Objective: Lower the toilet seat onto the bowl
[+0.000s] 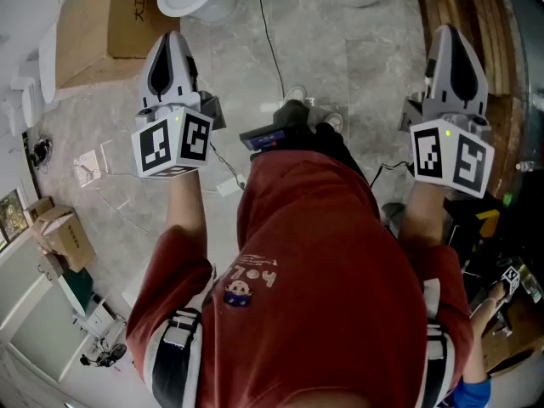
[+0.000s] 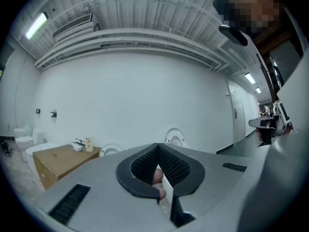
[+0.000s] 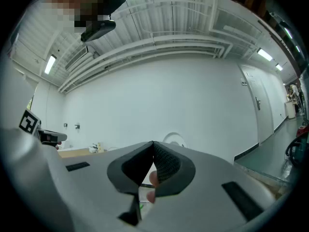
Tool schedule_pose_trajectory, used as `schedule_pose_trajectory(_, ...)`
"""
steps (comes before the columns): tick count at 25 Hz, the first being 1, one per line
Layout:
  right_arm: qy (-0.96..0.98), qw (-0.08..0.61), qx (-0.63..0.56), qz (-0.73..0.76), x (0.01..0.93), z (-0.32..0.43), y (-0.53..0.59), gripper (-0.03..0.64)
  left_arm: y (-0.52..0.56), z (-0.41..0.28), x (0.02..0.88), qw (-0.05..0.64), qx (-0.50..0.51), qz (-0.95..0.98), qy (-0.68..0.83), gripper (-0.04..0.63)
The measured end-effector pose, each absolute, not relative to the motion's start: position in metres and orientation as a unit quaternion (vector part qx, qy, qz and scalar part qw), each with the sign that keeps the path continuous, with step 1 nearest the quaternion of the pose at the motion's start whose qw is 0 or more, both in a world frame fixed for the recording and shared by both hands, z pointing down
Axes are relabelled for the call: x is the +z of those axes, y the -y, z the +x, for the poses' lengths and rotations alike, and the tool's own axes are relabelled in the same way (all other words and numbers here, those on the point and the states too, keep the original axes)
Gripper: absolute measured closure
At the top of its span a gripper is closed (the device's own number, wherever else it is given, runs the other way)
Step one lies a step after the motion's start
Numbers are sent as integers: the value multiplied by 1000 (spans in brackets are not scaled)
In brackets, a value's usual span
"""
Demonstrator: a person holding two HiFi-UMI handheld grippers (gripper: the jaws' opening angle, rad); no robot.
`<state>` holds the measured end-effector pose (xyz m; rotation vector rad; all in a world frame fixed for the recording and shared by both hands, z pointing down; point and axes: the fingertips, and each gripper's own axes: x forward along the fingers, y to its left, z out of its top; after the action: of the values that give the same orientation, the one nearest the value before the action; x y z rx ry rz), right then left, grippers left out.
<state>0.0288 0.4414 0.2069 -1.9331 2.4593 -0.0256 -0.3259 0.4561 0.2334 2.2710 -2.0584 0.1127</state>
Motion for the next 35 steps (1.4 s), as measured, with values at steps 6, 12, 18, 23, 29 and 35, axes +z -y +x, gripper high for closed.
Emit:
schedule_pose_trajectory(6,-787,-10,7,-617,239,27,-442,604,-455,-305,251,-5,45,740,672,586)
schedule_pose_trajectory(12,-786,-5,24,-618,224,31,-438,604,-437,-264,226,-41,24,756,653,586)
schedule_pose_trajectory(18,-779,8,32,-626,213,33,-422,604,-419,-240,215,-59,19,773,632,586)
schedule_pose_trajectory(23,-775,17,35,-631,211,26,-405,604,-400,-233,212,-61,4,782,620,586)
schedule_pose_trajectory(29,-772,12,49,-634,199,-4,-360,604,-351,-241,197,-52,-28,795,604,586)
schedule_pose_trajectory(35,-765,9,58,-641,190,-32,-326,604,-316,-255,193,-47,-34,806,589,586)
